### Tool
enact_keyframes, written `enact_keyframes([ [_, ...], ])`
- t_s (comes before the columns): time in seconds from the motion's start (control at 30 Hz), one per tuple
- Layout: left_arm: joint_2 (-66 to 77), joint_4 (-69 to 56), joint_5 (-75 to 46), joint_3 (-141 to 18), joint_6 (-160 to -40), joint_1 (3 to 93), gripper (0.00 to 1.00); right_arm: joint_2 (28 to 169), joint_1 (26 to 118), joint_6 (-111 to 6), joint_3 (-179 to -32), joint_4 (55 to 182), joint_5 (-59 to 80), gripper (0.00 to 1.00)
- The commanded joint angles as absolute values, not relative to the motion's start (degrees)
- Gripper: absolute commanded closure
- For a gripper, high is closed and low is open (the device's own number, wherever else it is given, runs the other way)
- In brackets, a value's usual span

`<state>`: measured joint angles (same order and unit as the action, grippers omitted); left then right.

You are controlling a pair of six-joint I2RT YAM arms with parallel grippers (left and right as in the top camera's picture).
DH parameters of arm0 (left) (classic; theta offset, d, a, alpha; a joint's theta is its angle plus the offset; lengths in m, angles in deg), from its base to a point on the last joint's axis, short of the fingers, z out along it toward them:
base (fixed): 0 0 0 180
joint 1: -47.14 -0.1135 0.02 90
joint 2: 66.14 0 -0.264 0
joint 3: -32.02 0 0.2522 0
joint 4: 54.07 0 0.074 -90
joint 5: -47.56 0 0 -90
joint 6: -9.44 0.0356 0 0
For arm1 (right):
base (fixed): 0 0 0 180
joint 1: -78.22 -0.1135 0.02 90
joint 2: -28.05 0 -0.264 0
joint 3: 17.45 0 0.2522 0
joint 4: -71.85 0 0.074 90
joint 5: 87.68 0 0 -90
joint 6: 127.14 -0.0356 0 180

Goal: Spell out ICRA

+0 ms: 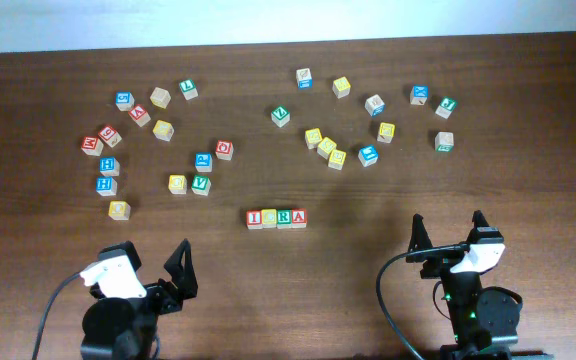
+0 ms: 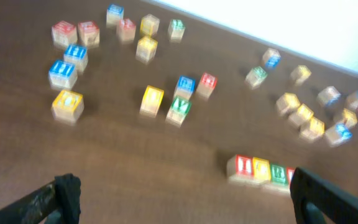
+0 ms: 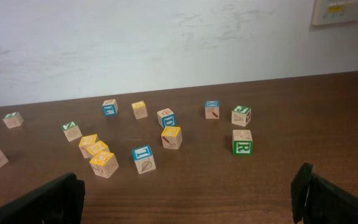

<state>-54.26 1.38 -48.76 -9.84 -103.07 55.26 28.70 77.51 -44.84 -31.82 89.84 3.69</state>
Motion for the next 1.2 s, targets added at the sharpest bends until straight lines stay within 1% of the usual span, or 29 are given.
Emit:
enact_keyframes([
  [0.0, -58.46, -4.26, -51.85, -5.32, -102.80, 55.12, 0.01, 28.26, 77.97, -44.86, -31.53, 90.14, 3.60, 0.02],
  [0.17, -62.87, -13.05, -52.76, 2.09, -102.80, 51.76, 0.01, 28.26, 77.97, -44.86, -31.53, 90.14, 3.60, 0.02],
  [0.3, -65.91, -17.81, -52.76, 6.40, -102.83, 49.09, 0.01, 28.26, 77.97, -44.86, -31.53, 90.14, 3.60, 0.02],
  [0.43, -65.87, -21.22, -52.79, 8.45, -102.80, 47.12, 0.01, 28.26, 77.97, -44.86, -31.53, 90.14, 3.60, 0.02],
  [0.5, -65.87, -24.80, -52.79, 10.09, -102.78, 46.25, 0.01, 28.26, 77.97, -44.86, -31.53, 90.14, 3.63, 0.02],
  [0.67, -65.87, -32.08, -52.35, 15.73, -102.76, 46.10, 0.01, 28.26, 77.97, -44.86, -31.53, 90.14, 3.60, 0.02],
  [0.77, -65.87, -37.31, -51.63, 17.85, -98.91, 46.10, 0.01, 28.26, 77.97, -44.86, -31.53, 90.14, 3.60, 0.02],
  [1.0, -65.87, -36.56, -51.41, 17.83, -87.99, 45.73, 0.01, 28.26, 77.97, -44.86, -31.53, 90.14, 3.60, 0.01],
  [1.13, -65.87, -36.43, -51.67, 17.83, -86.98, 45.59, 0.01, 28.26, 77.97, -44.86, -31.53, 90.14, 3.60, 0.02],
  [1.17, -65.87, -36.41, -51.41, 17.83, -85.19, 45.59, 0.01, 28.26, 77.97, -44.86, -31.53, 90.14, 3.63, 0.02],
])
